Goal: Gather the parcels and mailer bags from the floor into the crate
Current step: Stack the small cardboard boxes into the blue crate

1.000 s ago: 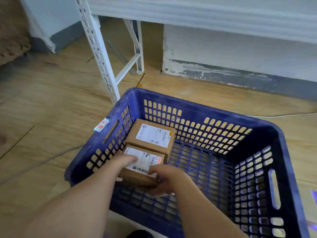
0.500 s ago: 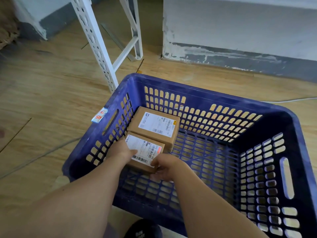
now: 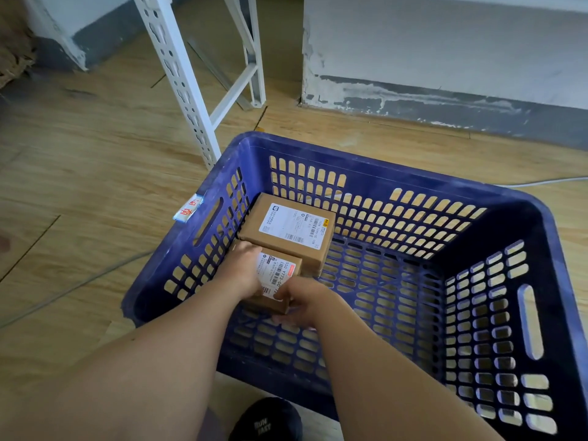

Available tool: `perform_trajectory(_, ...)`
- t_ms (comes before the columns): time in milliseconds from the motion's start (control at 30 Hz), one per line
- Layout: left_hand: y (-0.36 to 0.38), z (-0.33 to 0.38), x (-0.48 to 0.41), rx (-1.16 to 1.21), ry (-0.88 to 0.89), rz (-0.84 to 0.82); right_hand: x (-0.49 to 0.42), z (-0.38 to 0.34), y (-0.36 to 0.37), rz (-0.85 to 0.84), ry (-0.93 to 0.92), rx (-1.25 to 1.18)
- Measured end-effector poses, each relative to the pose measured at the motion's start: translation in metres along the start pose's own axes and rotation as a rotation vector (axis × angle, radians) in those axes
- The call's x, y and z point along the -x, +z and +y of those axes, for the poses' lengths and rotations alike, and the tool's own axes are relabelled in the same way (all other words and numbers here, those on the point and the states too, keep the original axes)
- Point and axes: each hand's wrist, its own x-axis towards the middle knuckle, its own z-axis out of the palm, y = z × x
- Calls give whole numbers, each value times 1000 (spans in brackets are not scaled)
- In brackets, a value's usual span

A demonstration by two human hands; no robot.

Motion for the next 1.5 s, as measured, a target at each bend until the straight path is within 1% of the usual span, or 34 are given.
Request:
perform_trajectory(33, -1, 0, 0, -8, -1, -21, 6, -4, 0, 2, 7, 62)
perform_trajectory(100, -3, 0, 2, -29, -3, -44, 14, -11, -3, 57, 9, 205)
perform_trajectory(167, -4, 2, 3, -52, 0, -23, 25, -15, -12, 156, -33, 332)
perform_trajectory(233, -8, 4, 3, -42, -9, 14, 34, -19, -22, 183, -84, 369)
perform_trajectory(333, -15, 14, 4, 2, -11, 36, 46, -19, -39, 233, -125, 336)
perform_trajectory(400, -20, 24, 6, 5, 13, 43, 56, -20, -51, 292, -156, 251)
perform_trajectory(500, -25, 40, 7, -10, 58, 66, 68, -24, -66, 402, -292, 118)
perform_trajectory(567, -27, 57, 10, -31, 95, 90, 79, -26, -76, 456, -352, 53)
perform_trajectory(600, -27, 66, 11, -56, 117, 106, 85, -28, -80, 463, -306, 42)
perform_trajectory(633, -28, 74, 13, -75, 136, 118, 86, -24, -82, 479, -331, 91)
perform_trajectory(667, -29, 84, 16, -80, 158, 124, 91, -24, -86, 477, -343, 2)
perform_trajectory(700, -29, 95, 19, -78, 181, 123, 99, -24, -91, 487, -409, -67)
perform_trajectory(767, -29, 115, 26, -78, 241, 118, 111, -16, -101, 533, -417, -43)
perform_trajectory(867, -31, 143, 36, -105, 336, 113, 122, -10, -116, 545, -437, -35)
perform_trajectory(933, -32, 162, 45, -140, 406, 119, 130, -4, -130, 583, -460, -16)
perform_trajectory(1033, -32, 190, 59, -160, 486, 143, 150, 5, -151, 650, -491, -75)
perform_trajectory(1200, -25, 228, 82, -176, 599, 159, 191, 25, -184, 738, -611, -136)
perform_trajectory(1300, -21, 249, 93, -179, 660, 152, 215, 39, -207, 762, -687, -159)
perform_trajectory(1400, -17, 271, 105, -184, 731, 164, 231, 55, -229, 837, -680, -164)
perform_trajectory(1500, -11, 294, 116, -159, 797, 163, 247, 70, -250, 864, -682, -234)
